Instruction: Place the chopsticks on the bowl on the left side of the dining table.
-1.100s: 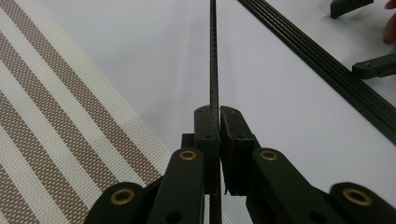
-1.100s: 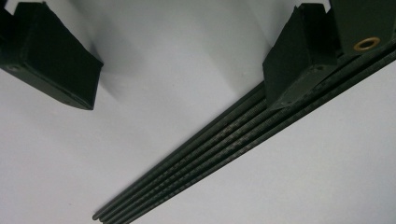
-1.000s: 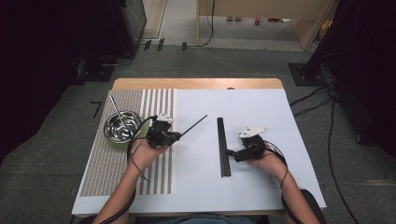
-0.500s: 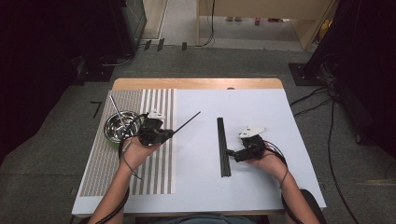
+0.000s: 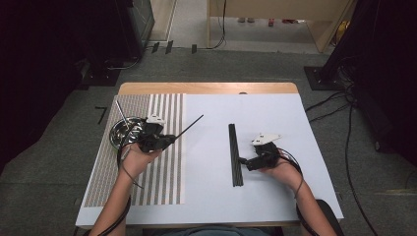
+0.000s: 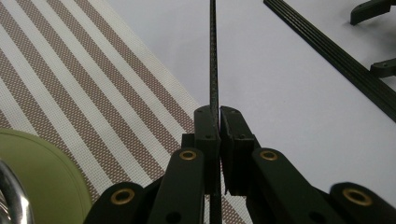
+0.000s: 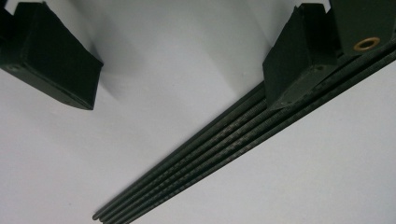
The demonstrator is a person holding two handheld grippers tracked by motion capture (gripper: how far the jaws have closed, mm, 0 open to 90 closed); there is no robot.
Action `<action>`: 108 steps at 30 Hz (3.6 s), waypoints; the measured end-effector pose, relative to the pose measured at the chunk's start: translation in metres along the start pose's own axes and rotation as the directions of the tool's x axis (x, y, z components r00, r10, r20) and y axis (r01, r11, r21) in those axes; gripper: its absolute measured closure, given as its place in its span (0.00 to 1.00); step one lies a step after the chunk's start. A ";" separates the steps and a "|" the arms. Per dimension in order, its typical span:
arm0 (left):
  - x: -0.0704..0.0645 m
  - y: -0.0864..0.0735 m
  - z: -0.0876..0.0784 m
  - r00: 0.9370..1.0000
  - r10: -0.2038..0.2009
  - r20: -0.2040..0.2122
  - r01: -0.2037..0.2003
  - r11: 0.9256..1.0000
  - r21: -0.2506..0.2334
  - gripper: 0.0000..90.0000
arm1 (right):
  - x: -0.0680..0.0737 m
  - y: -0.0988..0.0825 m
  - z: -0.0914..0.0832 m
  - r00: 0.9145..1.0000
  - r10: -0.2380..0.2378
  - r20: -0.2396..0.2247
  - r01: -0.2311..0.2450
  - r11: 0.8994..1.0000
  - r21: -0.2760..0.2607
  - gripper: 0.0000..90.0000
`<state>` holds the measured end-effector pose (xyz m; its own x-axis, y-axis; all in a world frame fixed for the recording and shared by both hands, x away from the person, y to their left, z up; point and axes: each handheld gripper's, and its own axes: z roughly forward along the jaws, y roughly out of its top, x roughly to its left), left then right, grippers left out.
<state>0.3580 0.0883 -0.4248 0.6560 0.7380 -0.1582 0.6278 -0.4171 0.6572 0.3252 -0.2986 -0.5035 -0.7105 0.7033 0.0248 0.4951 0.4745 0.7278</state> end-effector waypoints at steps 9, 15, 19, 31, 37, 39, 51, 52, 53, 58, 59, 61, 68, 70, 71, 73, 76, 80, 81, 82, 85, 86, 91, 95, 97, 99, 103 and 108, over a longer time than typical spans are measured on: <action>0.012 -0.004 -0.011 1.000 -0.021 -0.018 0.021 1.000 -0.012 0.97 | 0.000 0.000 0.000 1.000 0.001 0.000 -0.001 1.000 0.000 0.12; 0.018 -0.007 -0.016 0.999 -0.022 -0.029 0.022 1.000 -0.015 0.97 | 0.000 0.000 0.000 1.000 0.001 0.000 -0.001 1.000 0.001 0.12; 0.021 -0.008 -0.019 0.999 -0.017 -0.050 0.016 1.000 -0.011 0.97 | 0.000 0.000 0.000 1.000 0.001 0.000 -0.001 1.000 0.000 0.12; 0.035 -0.015 -0.030 0.997 -0.032 -0.067 0.031 0.999 -0.029 0.97 | 0.000 0.000 0.000 1.000 0.001 0.000 -0.001 1.000 0.000 0.12; 0.039 -0.017 -0.034 0.997 -0.037 -0.066 0.034 0.999 -0.035 0.97 | 0.000 0.000 0.000 1.000 0.001 0.000 -0.001 1.000 0.000 0.12; 0.041 -0.018 -0.036 0.997 -0.038 -0.065 0.036 0.999 -0.033 0.97 | 0.000 0.000 0.000 1.000 0.001 0.000 -0.001 1.000 0.000 0.12; 0.055 -0.027 -0.048 0.995 -0.058 -0.077 0.055 0.998 -0.032 0.97 | 0.000 0.000 0.000 1.000 0.001 0.000 -0.001 1.000 0.001 0.12; 0.057 -0.029 -0.050 0.995 -0.059 -0.083 0.057 0.998 -0.035 0.97 | 0.000 0.000 0.000 1.000 0.001 0.000 -0.001 1.000 0.000 0.12; 0.058 -0.029 -0.051 0.995 -0.062 -0.083 0.060 0.998 -0.037 0.97 | 0.000 0.000 0.000 1.000 0.001 0.000 -0.001 1.000 0.000 0.12; 0.063 -0.033 -0.054 0.993 -0.065 -0.094 0.062 0.997 -0.036 0.97 | 0.000 0.000 0.000 1.000 0.001 0.000 -0.001 1.000 0.000 0.12; 0.064 -0.034 -0.055 0.993 -0.064 -0.095 0.061 0.998 -0.035 0.97 | 0.000 0.000 0.000 1.000 0.001 0.000 -0.001 1.000 0.001 0.12; 0.066 -0.035 -0.056 0.993 -0.069 -0.098 0.065 0.997 -0.035 0.97 | 0.000 0.000 0.000 1.000 0.001 0.000 -0.001 1.000 0.000 0.12; 0.074 -0.041 -0.057 0.991 -0.075 -0.109 0.071 0.997 -0.033 0.97 | 0.000 0.000 0.000 1.000 0.001 0.000 -0.001 1.000 0.000 0.12; 0.075 -0.042 -0.057 0.992 -0.074 -0.107 0.071 0.997 -0.030 0.97 | 0.000 0.000 0.000 1.000 0.001 0.000 -0.001 1.000 0.000 0.12; 0.078 -0.045 -0.057 0.991 -0.073 -0.109 0.070 0.997 -0.027 0.97 | 0.000 0.000 0.000 1.000 0.001 0.000 -0.001 1.000 0.000 0.12; 0.079 -0.047 -0.057 0.991 -0.073 -0.110 0.070 0.997 -0.031 0.97 | 0.000 0.000 0.000 1.000 0.000 0.000 0.000 1.000 0.000 0.12; 0.081 -0.049 -0.056 0.991 -0.075 -0.113 0.071 0.997 -0.033 0.97 | 0.000 0.000 0.000 1.000 0.000 0.000 0.000 1.000 0.000 0.12; 0.085 -0.052 -0.057 0.990 -0.085 -0.114 0.082 0.996 -0.035 0.97 | 0.000 0.000 0.000 1.000 0.000 0.000 0.000 1.000 0.000 0.12; 0.086 -0.053 -0.057 0.989 -0.090 -0.116 0.086 0.996 -0.039 0.97 | 0.000 0.000 0.000 1.000 0.000 0.000 0.000 1.000 0.000 0.12; 0.088 -0.054 -0.058 0.989 -0.093 -0.114 0.089 0.995 -0.040 0.97 | 0.000 0.000 0.000 1.000 0.000 0.000 0.000 1.000 0.000 0.12; 0.091 -0.055 -0.060 0.987 -0.098 -0.126 0.093 0.995 -0.048 0.97 | 0.000 0.000 0.000 1.000 0.000 0.000 0.000 1.000 0.000 0.12; 0.092 -0.056 -0.060 0.986 -0.100 -0.133 0.093 0.994 -0.052 0.97 | 0.000 0.000 0.000 1.000 0.000 0.000 0.000 1.000 0.000 0.12; 0.095 -0.058 -0.062 0.985 -0.105 -0.135 0.098 0.993 -0.060 0.96 | 0.000 0.000 0.000 1.000 0.000 0.000 0.000 1.000 0.000 0.12; 0.100 -0.061 -0.065 0.980 -0.130 -0.151 0.120 0.990 -0.078 0.96 | 0.000 0.000 0.000 1.000 0.000 0.000 0.000 1.000 0.000 0.12; 0.101 -0.062 -0.065 0.979 -0.138 -0.151 0.127 0.989 -0.081 0.96 | 0.000 0.000 0.000 1.000 0.000 0.000 0.000 1.000 0.000 0.12; 0.103 -0.063 -0.066 0.976 -0.146 -0.163 0.133 0.987 -0.086 0.96 | 0.000 0.000 0.000 1.000 0.000 0.000 0.000 1.000 0.000 0.12; 0.104 -0.064 -0.067 0.973 -0.149 -0.173 0.135 0.986 -0.094 0.96 | 0.000 0.000 0.000 1.000 0.000 0.000 0.000 1.000 0.000 0.12; 0.106 -0.065 -0.067 0.972 -0.151 -0.179 0.136 0.986 -0.093 0.94 | 0.000 0.000 0.000 1.000 0.000 0.000 0.000 1.000 0.000 0.12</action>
<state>0.3583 0.2292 -0.4351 0.4676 0.8756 -0.1213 0.6696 -0.2612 0.6952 0.3252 -0.2985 -0.5036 -0.7103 0.7034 0.0248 0.4950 0.4742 0.7281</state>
